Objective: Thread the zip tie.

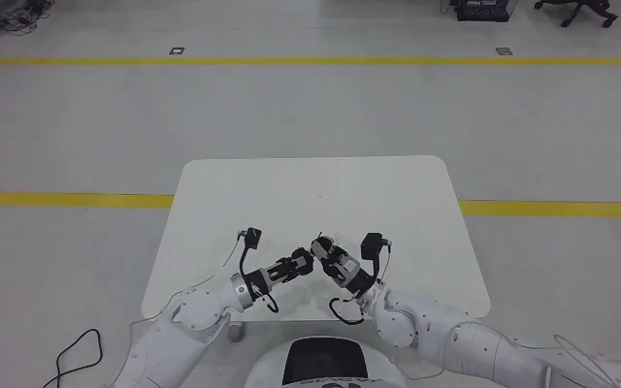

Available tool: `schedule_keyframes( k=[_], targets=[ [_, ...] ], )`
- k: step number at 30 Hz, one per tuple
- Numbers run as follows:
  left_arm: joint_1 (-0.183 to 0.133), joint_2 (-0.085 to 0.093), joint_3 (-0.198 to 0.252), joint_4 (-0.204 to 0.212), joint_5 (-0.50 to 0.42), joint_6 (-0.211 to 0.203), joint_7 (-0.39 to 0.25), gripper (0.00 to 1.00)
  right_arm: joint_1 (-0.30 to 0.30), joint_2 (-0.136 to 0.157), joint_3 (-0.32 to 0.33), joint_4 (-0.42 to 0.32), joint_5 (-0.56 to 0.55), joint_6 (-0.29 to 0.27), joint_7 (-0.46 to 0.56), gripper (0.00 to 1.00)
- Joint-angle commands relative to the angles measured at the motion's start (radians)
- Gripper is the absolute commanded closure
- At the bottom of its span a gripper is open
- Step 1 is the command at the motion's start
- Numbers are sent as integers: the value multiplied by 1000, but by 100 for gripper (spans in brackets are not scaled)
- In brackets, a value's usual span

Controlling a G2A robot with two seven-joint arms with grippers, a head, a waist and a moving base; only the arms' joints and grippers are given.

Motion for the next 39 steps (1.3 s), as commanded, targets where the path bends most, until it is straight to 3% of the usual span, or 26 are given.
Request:
schedule_keyframes(
  k=[1, 11, 32, 33, 34, 35, 36, 39],
  targets=[
    [2, 0, -2, -1, 0, 0, -1, 100, 0, -1, 0, 1, 3, 0, 0, 100],
    [-5, -2, 5, 10, -1, 0, 1, 100, -5, 7, 0, -32, -39, 0, -13, 100],
    [8, 3, -5, -10, 5, 0, -8, 100, 1, 15, 0, -30, -21, 0, -23, 100],
    [9, 3, -7, -12, 5, 0, -8, 100, 2, 15, 0, -30, -21, 0, -23, 96],
    [10, 4, -8, -13, 4, 0, -9, 100, 2, 16, 0, -30, -19, 0, -23, 83],
    [11, 4, -9, -14, 4, 0, -9, 100, 2, 16, 0, -30, -17, 0, -23, 63],
    [12, 4, -10, -15, 4, 0, -10, 100, 2, 17, 0, -30, -14, 0, -23, 54],
    [13, 4, -12, -15, 3, 0, -11, 100, 3, 18, 0, -30, -8, 0, -22, 53]
  ],
)
